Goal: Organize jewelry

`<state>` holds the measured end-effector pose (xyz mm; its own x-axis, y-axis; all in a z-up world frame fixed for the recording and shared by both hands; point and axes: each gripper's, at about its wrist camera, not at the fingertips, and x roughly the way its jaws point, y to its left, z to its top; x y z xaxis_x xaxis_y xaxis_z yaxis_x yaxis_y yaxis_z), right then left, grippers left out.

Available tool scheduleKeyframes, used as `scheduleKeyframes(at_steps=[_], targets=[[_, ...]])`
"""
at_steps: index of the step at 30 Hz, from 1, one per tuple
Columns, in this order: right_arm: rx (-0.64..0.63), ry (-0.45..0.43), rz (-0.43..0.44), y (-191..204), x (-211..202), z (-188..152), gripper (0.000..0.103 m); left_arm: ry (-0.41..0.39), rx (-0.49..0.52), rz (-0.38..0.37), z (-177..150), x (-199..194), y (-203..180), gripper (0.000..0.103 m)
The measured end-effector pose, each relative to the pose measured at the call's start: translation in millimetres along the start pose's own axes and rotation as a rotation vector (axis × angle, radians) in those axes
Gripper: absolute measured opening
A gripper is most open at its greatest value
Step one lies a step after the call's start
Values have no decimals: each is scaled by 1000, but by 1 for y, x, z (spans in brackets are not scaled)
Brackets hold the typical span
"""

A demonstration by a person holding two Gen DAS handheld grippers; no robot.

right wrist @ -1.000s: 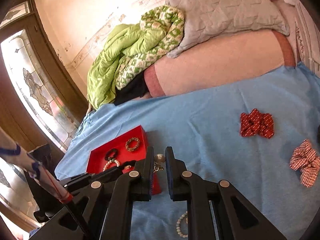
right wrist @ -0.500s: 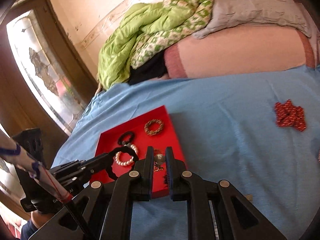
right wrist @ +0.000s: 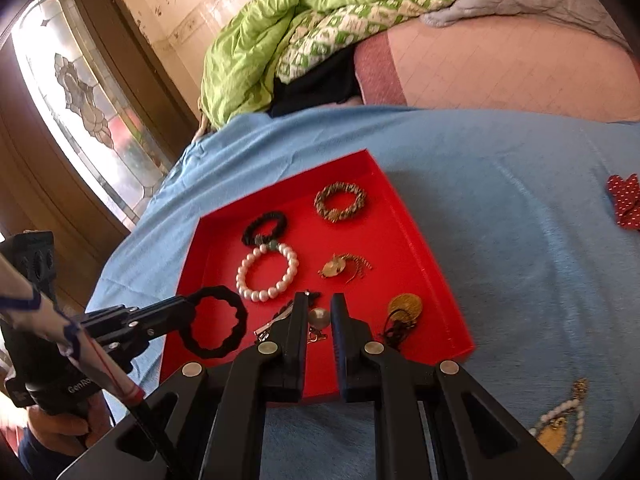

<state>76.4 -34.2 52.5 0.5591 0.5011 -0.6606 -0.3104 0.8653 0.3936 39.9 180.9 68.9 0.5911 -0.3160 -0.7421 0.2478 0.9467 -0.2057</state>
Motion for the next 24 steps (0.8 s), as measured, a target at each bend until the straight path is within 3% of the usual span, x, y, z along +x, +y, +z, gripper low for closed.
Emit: scheduleKeyframes(at_steps=[21,24], targets=[[-14,47,-18,3,25,-3,13,37,-33,77,2,16,4,8],[-8,50,-12,3,25,-3,14,38,-31,79,3,17,4,12]])
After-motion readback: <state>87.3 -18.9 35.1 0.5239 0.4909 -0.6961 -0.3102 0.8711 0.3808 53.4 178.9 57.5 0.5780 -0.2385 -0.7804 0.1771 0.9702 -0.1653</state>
